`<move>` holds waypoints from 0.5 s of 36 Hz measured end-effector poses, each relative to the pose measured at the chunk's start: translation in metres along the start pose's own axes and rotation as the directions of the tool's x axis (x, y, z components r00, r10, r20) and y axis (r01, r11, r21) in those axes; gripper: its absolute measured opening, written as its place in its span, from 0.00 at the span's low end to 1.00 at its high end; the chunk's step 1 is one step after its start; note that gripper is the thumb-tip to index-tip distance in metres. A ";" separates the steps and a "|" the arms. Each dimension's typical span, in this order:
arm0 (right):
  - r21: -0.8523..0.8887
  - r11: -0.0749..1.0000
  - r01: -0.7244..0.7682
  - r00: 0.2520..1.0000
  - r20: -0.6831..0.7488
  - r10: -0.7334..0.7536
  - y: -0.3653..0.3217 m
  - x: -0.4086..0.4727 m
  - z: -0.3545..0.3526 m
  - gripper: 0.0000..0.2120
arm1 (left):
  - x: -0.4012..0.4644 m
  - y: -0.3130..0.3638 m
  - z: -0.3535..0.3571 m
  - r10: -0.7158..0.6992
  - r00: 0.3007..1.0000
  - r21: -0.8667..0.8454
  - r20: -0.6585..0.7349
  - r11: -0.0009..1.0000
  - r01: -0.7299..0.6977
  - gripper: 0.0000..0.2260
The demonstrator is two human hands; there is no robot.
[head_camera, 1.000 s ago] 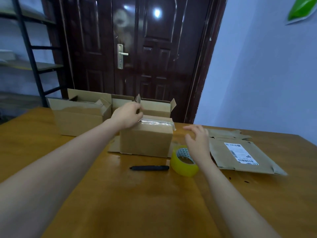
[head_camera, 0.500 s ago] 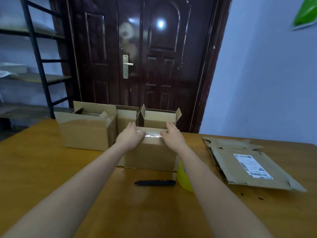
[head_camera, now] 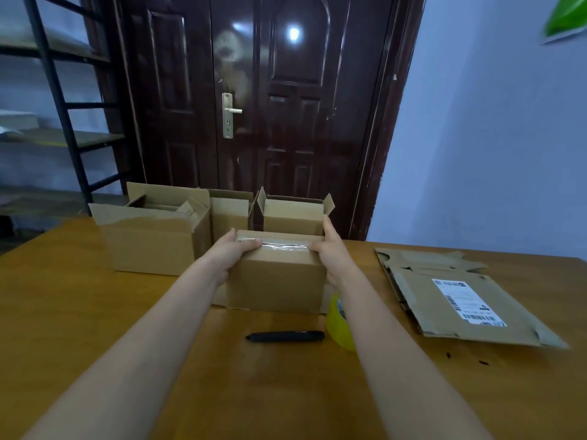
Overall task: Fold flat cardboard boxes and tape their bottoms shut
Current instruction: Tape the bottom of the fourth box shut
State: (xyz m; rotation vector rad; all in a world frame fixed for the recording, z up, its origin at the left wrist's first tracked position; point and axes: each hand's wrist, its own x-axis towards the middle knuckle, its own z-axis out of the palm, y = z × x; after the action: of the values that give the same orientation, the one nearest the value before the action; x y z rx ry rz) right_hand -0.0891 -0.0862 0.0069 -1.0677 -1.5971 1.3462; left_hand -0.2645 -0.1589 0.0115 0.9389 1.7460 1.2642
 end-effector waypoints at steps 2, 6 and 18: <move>0.051 0.998 -0.022 1.000 -0.008 0.023 0.003 -0.002 -0.001 0.35 | 0.000 -0.001 -0.001 -0.017 1.000 -0.020 0.002 1.000 0.017 0.36; 0.127 0.989 -0.077 0.997 -0.019 0.080 0.009 -0.006 -0.003 0.33 | 0.000 -0.002 -0.003 -0.061 0.998 -0.110 0.026 0.992 0.064 0.35; 0.296 0.929 -0.222 0.974 0.030 0.223 -0.019 -0.023 -0.002 0.19 | -0.018 0.011 0.001 0.005 0.996 -0.113 -0.085 0.994 -0.014 0.18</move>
State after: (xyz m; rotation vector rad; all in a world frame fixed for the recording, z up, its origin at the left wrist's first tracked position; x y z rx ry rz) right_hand -0.0815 -0.1092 0.0246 -1.0851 -1.2442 1.6744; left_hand -0.2545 -0.1715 0.0251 0.8402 1.7162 1.4118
